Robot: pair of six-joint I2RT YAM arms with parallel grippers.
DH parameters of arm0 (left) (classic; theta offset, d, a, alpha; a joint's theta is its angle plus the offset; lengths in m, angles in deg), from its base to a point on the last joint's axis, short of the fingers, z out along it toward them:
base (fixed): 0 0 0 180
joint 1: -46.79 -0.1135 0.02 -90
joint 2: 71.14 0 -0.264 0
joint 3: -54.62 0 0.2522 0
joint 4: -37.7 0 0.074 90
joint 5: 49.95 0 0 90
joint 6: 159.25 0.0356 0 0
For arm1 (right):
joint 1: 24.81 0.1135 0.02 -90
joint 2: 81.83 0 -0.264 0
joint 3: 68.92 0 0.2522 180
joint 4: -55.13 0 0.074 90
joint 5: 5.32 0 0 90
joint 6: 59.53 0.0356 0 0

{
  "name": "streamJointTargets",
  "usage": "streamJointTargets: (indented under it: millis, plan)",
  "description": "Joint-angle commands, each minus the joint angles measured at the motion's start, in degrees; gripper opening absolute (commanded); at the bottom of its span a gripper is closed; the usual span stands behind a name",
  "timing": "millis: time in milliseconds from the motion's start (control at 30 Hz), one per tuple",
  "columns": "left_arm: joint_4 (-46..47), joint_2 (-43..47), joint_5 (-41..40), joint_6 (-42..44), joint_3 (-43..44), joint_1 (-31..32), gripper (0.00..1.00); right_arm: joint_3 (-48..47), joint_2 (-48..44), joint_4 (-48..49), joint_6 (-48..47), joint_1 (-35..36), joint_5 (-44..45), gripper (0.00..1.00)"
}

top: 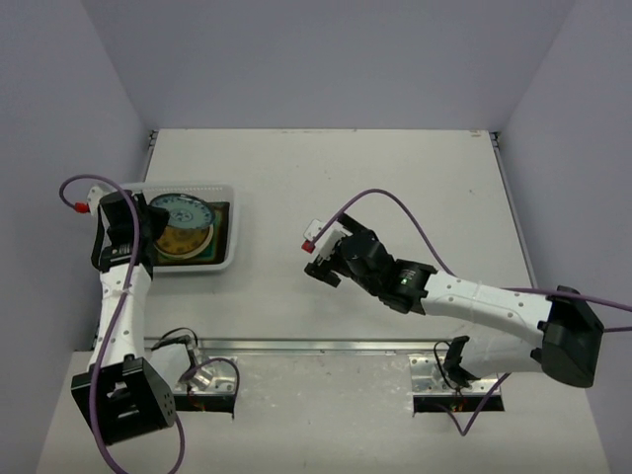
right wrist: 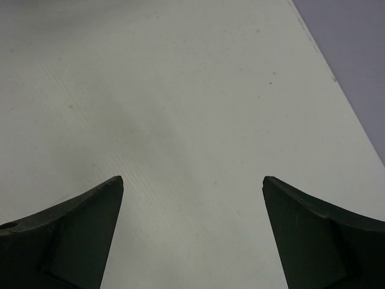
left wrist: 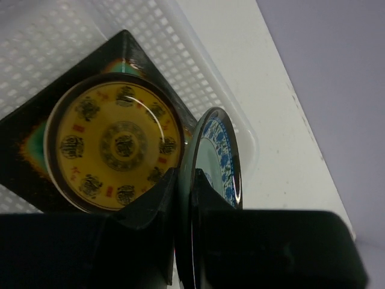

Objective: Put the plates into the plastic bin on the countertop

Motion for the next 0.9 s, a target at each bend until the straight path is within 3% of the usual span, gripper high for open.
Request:
streamJointTargets:
  millis: [0, 167, 233, 300, 533, 667, 867]
  plan:
    - [-1.41, -0.48, -11.28, -3.86, 0.94, -2.3, 0.01, 2.16, -4.88, -1.81, 9.22, -1.84, -1.55, 0.99]
    - [0.64, -3.69, -10.44, -4.78, 0.24, -2.43, 0.45, 2.11, -6.84, -1.81, 10.14, -3.0, -2.89, 0.99]
    - [0.24, -5.44, -10.43, -4.92, 0.76, -2.43, 0.84, 1.78, -7.24, -3.08, 11.09, -3.57, -3.99, 0.99]
    - [-0.19, -6.89, -10.46, -5.17, 1.64, -2.43, 1.0, 1.33, -7.54, -5.32, 12.81, -4.65, -5.3, 0.99]
    - [-4.81, -10.93, -4.08, 0.39, 4.61, -2.34, 1.0, -2.29, -9.35, -14.69, 23.66, -10.35, -7.54, 0.99]
    - [-9.13, -11.01, -4.96, 4.62, 5.56, -2.15, 1.0, -4.95, -9.52, -20.81, 27.23, -11.87, -7.04, 0.99]
    - [-12.69, -5.99, -3.57, 12.01, 9.04, -1.84, 1.0, -9.76, -11.18, -29.09, 31.08, -13.17, -2.88, 0.99]
